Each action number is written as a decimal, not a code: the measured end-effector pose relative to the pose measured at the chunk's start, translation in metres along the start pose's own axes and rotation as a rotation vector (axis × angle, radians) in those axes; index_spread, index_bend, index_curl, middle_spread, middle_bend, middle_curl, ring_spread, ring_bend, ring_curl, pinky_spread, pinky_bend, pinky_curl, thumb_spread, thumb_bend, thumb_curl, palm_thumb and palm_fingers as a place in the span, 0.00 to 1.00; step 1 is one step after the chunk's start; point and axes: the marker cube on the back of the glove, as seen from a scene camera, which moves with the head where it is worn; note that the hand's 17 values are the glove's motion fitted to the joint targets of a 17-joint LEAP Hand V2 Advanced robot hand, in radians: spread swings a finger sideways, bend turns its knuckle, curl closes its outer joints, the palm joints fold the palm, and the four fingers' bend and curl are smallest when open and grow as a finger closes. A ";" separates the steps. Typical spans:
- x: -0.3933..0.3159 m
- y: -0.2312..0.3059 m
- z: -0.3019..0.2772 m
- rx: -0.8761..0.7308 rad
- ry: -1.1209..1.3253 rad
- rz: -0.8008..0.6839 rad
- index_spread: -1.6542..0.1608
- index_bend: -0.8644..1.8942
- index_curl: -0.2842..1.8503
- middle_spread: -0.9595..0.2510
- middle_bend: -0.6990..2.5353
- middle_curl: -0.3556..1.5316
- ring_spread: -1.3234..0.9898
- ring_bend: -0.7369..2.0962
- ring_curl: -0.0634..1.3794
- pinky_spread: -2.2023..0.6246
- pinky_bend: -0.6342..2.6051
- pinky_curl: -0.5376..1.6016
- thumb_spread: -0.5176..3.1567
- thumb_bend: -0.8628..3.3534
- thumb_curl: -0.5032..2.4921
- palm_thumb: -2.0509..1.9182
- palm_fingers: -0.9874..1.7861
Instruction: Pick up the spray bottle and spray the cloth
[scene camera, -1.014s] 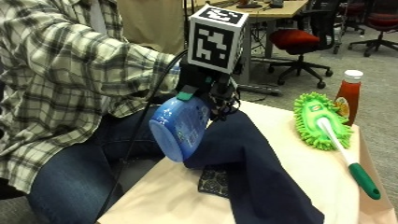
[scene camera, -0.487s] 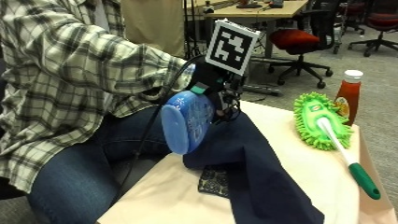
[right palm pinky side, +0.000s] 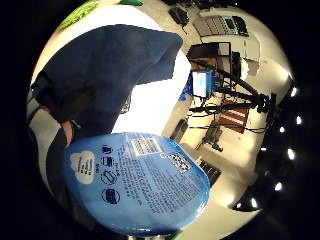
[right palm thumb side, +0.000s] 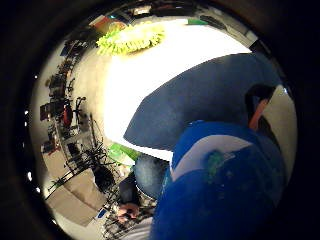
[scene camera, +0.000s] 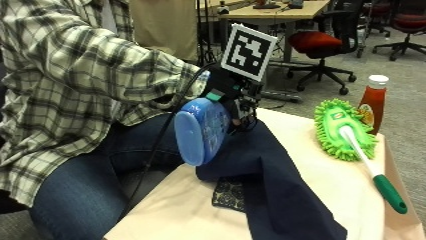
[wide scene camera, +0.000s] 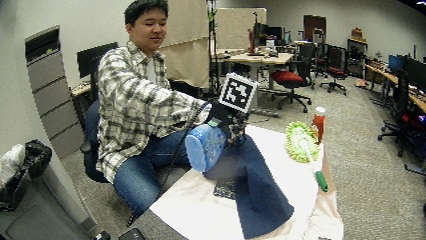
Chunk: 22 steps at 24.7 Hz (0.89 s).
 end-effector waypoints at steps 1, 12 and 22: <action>0.000 0.000 -0.001 0.004 -0.015 -0.002 0.76 0.47 0.42 0.67 0.42 0.46 0.47 0.50 0.38 0.71 0.30 0.43 0.10 0.20 0.41 0.78 0.85; 0.029 0.013 -0.042 0.208 -0.536 -0.060 0.76 0.47 0.42 0.67 0.42 0.46 0.47 0.50 0.38 0.71 0.30 0.43 0.10 0.20 0.41 0.78 0.85; 0.045 0.028 -0.074 0.491 -1.089 -0.131 0.76 0.47 0.42 0.67 0.42 0.46 0.47 0.50 0.37 0.72 0.30 0.43 0.11 0.20 0.41 0.78 0.85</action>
